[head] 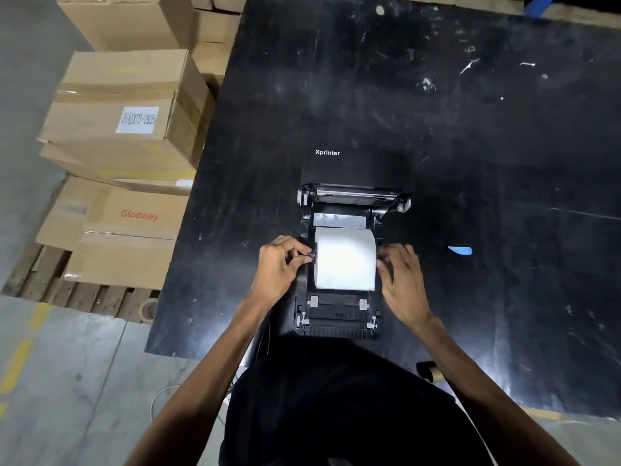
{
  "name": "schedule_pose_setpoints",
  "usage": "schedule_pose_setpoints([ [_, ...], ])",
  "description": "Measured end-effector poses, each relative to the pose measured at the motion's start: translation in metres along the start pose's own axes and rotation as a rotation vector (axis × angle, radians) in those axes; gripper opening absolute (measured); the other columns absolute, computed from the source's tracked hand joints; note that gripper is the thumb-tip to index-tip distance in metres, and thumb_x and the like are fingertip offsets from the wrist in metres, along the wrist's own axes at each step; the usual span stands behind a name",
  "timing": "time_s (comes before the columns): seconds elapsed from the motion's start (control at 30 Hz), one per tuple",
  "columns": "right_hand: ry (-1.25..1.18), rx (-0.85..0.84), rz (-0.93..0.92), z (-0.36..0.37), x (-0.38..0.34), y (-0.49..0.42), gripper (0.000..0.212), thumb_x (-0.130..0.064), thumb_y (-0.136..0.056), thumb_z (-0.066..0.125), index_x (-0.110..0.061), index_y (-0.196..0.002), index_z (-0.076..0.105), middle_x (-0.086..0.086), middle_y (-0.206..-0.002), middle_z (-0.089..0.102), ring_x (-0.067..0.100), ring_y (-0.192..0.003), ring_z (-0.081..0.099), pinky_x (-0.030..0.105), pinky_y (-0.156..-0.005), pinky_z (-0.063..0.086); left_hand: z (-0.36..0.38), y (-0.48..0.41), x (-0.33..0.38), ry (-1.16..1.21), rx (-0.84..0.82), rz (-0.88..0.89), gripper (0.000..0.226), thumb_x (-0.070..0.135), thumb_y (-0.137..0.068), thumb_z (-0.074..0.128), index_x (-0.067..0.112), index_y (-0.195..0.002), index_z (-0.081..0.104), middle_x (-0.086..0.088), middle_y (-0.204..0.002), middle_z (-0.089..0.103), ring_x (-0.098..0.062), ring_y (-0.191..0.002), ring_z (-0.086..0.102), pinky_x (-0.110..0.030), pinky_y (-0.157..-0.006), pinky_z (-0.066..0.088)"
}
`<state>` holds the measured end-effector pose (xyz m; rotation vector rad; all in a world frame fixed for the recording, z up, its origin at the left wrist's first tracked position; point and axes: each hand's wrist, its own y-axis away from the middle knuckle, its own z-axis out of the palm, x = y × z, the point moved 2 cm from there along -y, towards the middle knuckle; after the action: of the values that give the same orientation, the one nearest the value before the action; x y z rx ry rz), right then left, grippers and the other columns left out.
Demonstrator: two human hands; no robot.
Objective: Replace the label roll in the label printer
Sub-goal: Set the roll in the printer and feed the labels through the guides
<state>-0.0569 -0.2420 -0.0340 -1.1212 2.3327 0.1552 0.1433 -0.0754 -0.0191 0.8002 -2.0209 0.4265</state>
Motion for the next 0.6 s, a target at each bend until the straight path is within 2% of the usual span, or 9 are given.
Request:
schedule_pose_setpoints([
  [0.07,0.026,-0.013,-0.012,0.003,0.001,-0.002,0.012,0.001,-0.093,0.065,0.002,-0.104,0.065,0.014,-0.105,0.067,0.03,-0.097,0.055,0.043,-0.086,0.043,0.003,0.0,-0.001,-0.03,0.006,0.024,0.012,-0.014,-0.077,0.079,-0.003,-0.082,0.077,-0.013,-0.075,0.072,0.006,-0.07,0.058,-0.002,-0.07,0.047],
  [0.17,0.067,-0.031,-0.028,0.005,0.004,-0.003,0.013,-0.001,-0.093,0.066,0.001,-0.105,0.066,0.014,-0.108,0.067,0.031,-0.097,0.055,0.043,-0.083,0.043,0.007,0.001,-0.005,-0.055,0.009,0.022,0.012,-0.009,-0.076,0.083,0.0,-0.083,0.078,-0.01,-0.075,0.072,0.003,-0.068,0.056,-0.001,-0.07,0.042],
  [0.23,0.084,-0.024,-0.033,0.006,0.004,-0.002,0.013,-0.006,-0.095,0.061,0.0,-0.106,0.065,0.013,-0.109,0.066,0.029,-0.097,0.053,0.042,-0.082,0.041,0.008,0.001,-0.005,-0.07,-0.001,0.034,0.011,-0.007,-0.076,0.083,0.001,-0.083,0.078,-0.009,-0.076,0.073,-0.013,-0.07,0.06,-0.007,-0.07,0.046],
  [0.3,0.091,-0.023,-0.037,0.008,0.004,-0.001,0.022,-0.015,-0.097,0.052,0.0,-0.107,0.065,0.013,-0.11,0.065,0.027,-0.097,0.051,0.041,-0.082,0.041,0.009,0.002,-0.004,-0.088,-0.01,0.047,0.01,-0.006,-0.077,0.082,0.001,-0.084,0.078,-0.009,-0.079,0.074,-0.023,-0.072,0.064,-0.018,-0.071,0.051],
  [0.33,0.094,-0.023,-0.042,0.008,0.004,0.0,0.024,-0.016,-0.097,0.05,0.0,-0.107,0.065,0.014,-0.11,0.064,0.027,-0.097,0.05,0.041,-0.082,0.041,0.009,0.003,-0.005,-0.092,-0.009,0.051,0.01,-0.005,-0.078,0.082,0.0,-0.084,0.078,-0.01,-0.08,0.074,-0.024,-0.074,0.065,-0.02,-0.072,0.052],
  [0.47,0.131,-0.041,-0.043,0.012,0.004,0.0,0.018,-0.002,-0.089,0.068,0.001,-0.106,0.067,0.015,-0.113,0.061,0.029,-0.097,0.051,0.045,-0.08,0.046,0.008,0.005,-0.007,-0.116,-0.009,0.076,0.009,-0.005,-0.079,0.081,-0.001,-0.086,0.079,-0.011,-0.084,0.075,-0.024,-0.082,0.068,-0.019,-0.077,0.052],
  [0.6,0.163,-0.039,-0.044,0.015,0.005,0.001,0.017,-0.001,-0.088,0.069,0.001,-0.104,0.066,0.015,-0.113,0.062,0.025,-0.097,0.047,0.047,-0.079,0.047,0.009,0.003,-0.008,-0.147,-0.029,0.126,0.009,-0.009,-0.08,0.079,-0.004,-0.087,0.078,-0.013,-0.085,0.073,-0.026,-0.083,0.067,-0.027,-0.079,0.054],
])
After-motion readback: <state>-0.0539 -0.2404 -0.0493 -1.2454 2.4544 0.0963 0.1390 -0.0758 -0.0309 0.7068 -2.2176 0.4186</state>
